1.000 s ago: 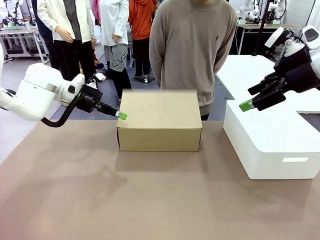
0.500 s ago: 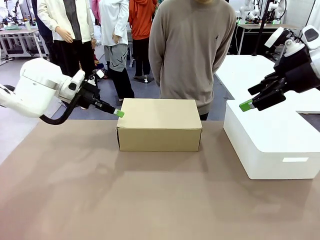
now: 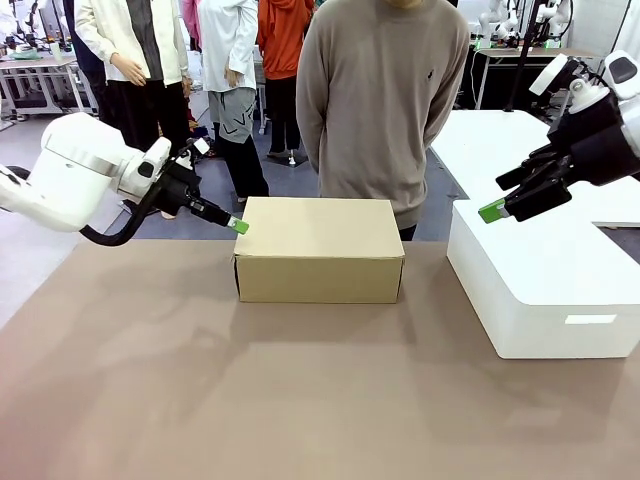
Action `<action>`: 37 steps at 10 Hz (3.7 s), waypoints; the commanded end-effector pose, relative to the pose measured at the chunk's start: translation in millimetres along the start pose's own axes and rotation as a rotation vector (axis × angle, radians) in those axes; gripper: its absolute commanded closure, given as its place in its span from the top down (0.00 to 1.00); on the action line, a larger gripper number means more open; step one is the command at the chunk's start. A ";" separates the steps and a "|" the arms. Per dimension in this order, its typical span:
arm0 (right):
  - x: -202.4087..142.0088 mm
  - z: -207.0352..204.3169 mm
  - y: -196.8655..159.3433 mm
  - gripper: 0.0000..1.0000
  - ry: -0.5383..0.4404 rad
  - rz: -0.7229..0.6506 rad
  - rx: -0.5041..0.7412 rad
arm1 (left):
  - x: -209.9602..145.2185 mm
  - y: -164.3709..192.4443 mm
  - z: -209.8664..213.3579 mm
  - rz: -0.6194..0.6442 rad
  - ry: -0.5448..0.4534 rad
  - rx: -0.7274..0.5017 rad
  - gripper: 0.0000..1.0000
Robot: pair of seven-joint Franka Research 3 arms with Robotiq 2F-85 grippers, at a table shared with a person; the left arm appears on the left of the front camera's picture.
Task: Pack the shoes into the box.
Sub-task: Press down on the lid of the Shoes Box.
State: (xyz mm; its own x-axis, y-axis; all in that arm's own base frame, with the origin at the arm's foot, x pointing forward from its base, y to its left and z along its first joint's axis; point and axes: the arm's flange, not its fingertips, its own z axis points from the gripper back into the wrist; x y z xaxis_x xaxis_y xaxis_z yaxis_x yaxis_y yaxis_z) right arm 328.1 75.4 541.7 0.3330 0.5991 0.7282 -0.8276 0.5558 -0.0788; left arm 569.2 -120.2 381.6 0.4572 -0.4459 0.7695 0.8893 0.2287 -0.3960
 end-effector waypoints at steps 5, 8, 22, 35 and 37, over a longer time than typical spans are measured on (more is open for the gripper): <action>0.1 -0.4 -0.8 1.00 -0.013 -0.002 0.010 | -4.2 -0.1 -1.7 -0.017 -0.018 0.010 0.00; 0.1 -0.4 -0.8 1.00 -0.013 -0.002 0.010 | 12.5 -13.3 8.8 -0.036 0.066 0.015 0.00; 93.6 -21.0 7.6 0.00 0.164 0.145 0.037 | 21.1 -126.9 80.7 -0.151 0.858 0.243 1.00; 149.2 -112.3 14.7 0.00 0.334 0.225 0.046 | -3.3 -159.3 68.9 -0.194 0.928 0.227 1.00; 153.9 -114.3 13.7 0.00 0.343 0.222 0.038 | -3.3 -159.3 68.9 -0.194 0.928 0.227 1.00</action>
State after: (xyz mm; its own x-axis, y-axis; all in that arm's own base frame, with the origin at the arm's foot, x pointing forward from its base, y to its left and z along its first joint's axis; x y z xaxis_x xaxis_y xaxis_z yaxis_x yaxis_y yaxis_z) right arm 419.6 241.2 574.4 0.2712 0.8633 0.4257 -0.9102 0.3738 -0.1782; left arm 428.2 -98.0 473.5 0.2039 -0.9760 0.0768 0.9735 0.1938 -0.1216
